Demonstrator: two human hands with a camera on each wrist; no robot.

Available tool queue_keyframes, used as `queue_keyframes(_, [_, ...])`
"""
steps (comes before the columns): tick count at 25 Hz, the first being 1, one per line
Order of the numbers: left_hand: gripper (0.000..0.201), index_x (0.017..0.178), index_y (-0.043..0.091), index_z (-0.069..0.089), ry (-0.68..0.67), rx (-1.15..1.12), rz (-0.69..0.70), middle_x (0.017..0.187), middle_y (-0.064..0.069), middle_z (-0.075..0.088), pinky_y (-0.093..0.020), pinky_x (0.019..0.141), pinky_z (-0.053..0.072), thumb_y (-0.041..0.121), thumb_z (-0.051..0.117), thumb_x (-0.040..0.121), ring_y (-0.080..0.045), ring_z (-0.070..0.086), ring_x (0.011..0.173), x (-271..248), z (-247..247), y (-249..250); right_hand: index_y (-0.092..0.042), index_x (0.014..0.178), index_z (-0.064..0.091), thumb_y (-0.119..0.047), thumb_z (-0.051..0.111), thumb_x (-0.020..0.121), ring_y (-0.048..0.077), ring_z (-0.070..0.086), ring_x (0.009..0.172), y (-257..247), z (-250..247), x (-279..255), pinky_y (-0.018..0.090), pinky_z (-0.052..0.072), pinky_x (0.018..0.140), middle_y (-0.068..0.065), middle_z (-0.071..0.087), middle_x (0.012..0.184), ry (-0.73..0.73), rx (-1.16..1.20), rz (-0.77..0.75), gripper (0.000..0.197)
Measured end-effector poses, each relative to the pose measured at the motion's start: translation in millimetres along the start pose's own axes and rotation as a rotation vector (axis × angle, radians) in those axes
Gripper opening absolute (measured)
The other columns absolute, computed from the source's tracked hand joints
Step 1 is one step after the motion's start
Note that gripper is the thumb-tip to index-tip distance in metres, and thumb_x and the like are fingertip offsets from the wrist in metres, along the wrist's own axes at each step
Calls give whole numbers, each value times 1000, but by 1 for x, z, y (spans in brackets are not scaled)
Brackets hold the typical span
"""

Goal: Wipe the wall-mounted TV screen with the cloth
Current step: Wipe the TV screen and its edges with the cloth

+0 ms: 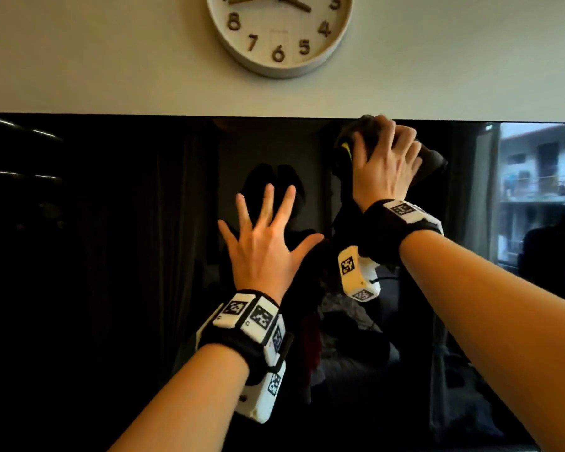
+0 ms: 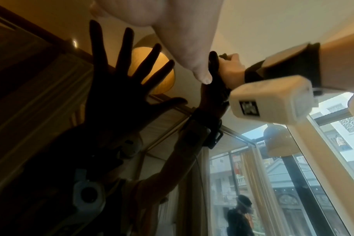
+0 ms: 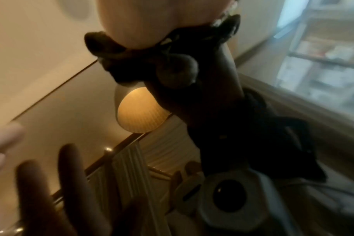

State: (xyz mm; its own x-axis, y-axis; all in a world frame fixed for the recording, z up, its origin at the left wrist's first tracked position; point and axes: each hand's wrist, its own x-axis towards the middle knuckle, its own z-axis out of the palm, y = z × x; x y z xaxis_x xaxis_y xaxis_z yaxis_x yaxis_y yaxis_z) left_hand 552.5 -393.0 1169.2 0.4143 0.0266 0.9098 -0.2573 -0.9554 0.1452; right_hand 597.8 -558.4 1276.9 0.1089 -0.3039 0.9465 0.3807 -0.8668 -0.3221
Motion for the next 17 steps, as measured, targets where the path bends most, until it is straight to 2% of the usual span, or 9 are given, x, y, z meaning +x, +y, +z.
queue_keyframes(1, [82,153,41,20,-24,-8,11,163,6,21,-74,109,15,78,43,84,-40,7,150,-2,7,7,-21,127,45,-48,46,92,34,41,106,5,0,0,42,30,87,14,44,122,0,-11,8,44])
queue_keyframes(4, [85,154,41,16,-16,46,18,163,9,14,-77,107,10,79,42,83,-41,3,150,-8,23,11,-22,125,46,-51,48,90,32,42,101,25,2,-10,43,33,84,12,47,118,-50,-85,-343,46])
queue_keyframes(5, [85,154,40,17,-1,64,22,163,8,15,-77,106,11,79,42,82,-42,5,149,-8,26,10,-22,124,46,-52,48,90,33,43,101,34,-1,0,44,34,84,12,47,117,-45,-97,-340,46])
queue_keyframes(8, [85,153,37,24,37,94,32,161,4,23,-77,105,14,78,43,82,-45,13,147,-7,30,7,-21,127,46,-52,44,90,36,42,104,43,-8,16,45,32,86,16,46,120,34,-58,-40,48])
queue_keyframes(11, [85,152,35,29,59,132,39,160,2,28,-77,103,18,78,43,80,-46,19,145,-9,33,8,-23,124,46,-53,45,90,33,42,101,53,-6,2,43,33,84,12,47,117,-31,-112,-345,46])
queue_keyframes(12, [84,152,35,29,61,142,39,159,2,29,-77,103,19,78,42,80,-46,20,145,-9,33,9,-23,125,46,-54,45,90,33,42,102,60,-10,10,44,34,84,12,47,117,-35,-121,-344,46])
queue_keyframes(15, [84,152,34,30,71,148,33,159,1,29,-77,103,20,77,41,81,-46,21,145,-9,33,9,-22,128,44,-54,42,91,34,41,107,68,-19,27,44,31,88,14,44,122,55,-43,4,49])
queue_keyframes(16, [84,152,34,30,73,153,34,159,1,29,-77,103,21,77,41,81,-46,21,145,-9,33,9,-23,127,45,-53,43,91,33,41,106,68,-17,21,43,32,88,13,45,121,53,-59,-40,48])
queue_keyframes(17, [84,152,33,29,77,161,38,159,1,29,-78,103,22,77,41,81,-47,21,145,-9,34,10,-24,126,45,-53,44,91,32,42,104,70,-16,13,43,32,86,12,46,119,27,-83,-171,46])
